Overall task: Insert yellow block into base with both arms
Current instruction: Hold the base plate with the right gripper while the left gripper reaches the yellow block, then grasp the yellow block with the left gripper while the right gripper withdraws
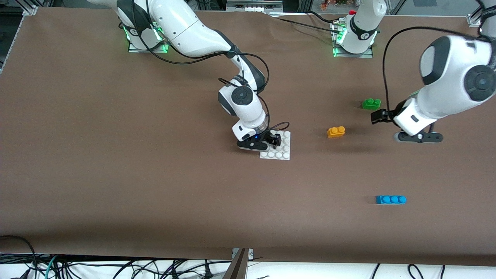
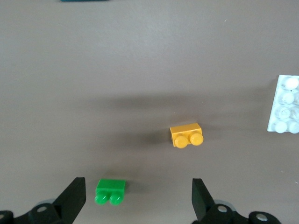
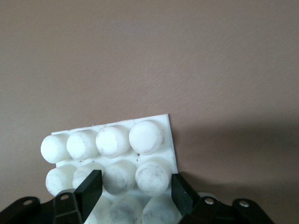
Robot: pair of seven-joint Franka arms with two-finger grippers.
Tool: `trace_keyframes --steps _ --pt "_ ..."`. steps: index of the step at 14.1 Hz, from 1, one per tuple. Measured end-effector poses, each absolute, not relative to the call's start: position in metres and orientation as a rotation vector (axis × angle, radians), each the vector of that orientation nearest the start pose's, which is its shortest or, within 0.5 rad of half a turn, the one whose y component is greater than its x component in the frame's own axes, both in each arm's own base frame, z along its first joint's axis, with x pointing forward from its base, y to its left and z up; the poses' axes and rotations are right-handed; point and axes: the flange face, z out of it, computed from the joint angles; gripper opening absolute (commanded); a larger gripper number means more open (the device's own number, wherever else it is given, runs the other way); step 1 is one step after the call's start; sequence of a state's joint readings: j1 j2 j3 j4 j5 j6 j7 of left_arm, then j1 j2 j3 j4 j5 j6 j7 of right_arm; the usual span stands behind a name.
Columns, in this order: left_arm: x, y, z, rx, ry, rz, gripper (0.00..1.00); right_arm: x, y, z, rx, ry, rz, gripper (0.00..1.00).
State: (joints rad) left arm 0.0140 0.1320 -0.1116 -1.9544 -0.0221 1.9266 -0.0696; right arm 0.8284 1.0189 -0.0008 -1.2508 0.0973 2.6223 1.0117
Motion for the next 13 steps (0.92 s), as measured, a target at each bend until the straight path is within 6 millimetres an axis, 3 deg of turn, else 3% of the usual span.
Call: trace_keyframes --steps 3,8,11,13 --pt "0.548 -0.076 0.347 -3.164 0.064 0.165 1.00 0.526 0.579 0.174 -2.781 0.367 -0.236 0.70" --pt "0.526 -0.090 0.271 -3.184 0.091 0.084 1.00 0.531 0.579 0.181 -2.770 0.371 -0.243 0.82" --pt "0.524 -0.103 0.241 -3.194 0.121 0.091 1.00 0.550 0.572 0.206 -2.768 0.403 -0.235 0.85" --pt "0.523 -0.110 0.231 -3.198 0.095 0.093 1.00 0.570 0.559 0.243 -2.758 0.440 -0.221 0.91"
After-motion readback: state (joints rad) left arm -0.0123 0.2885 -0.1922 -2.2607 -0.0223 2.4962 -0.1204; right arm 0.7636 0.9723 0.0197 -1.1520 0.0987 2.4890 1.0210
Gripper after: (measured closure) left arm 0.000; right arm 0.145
